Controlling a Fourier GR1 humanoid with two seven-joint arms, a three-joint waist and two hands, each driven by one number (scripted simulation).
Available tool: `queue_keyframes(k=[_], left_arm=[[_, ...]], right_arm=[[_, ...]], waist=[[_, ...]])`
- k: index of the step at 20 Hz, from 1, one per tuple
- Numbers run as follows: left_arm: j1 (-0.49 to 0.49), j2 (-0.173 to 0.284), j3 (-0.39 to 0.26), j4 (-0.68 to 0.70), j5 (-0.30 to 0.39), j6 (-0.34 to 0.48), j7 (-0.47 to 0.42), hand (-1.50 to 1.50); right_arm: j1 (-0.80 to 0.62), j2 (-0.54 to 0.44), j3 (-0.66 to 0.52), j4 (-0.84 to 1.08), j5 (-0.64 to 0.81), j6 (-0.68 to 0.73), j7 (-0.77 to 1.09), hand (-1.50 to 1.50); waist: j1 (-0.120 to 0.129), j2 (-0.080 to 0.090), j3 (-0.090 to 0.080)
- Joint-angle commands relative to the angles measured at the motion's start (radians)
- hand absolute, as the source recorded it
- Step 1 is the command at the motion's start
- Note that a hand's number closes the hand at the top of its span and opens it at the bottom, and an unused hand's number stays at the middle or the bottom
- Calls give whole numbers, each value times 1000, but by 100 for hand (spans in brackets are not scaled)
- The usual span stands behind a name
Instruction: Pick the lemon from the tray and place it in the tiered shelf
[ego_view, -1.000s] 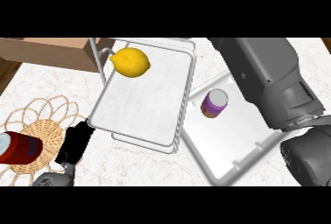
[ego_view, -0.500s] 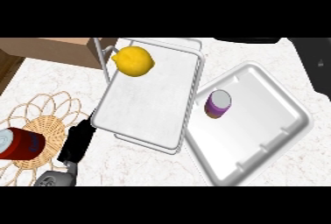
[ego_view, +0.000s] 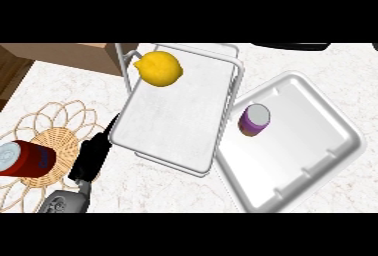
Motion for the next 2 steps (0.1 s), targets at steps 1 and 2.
queue_keyframes(k=[1,2], left_arm=[[12,-3,-5,4,-6,2,10,0],[-18,-2,-3,-12,-1,-3,31,0]], right_arm=[[19,-41,25,8,35,59,-40,-150],[7,-32,32,13,44,40,-33,-150]], waist=[[9,0,-1],[11,0,-1]])
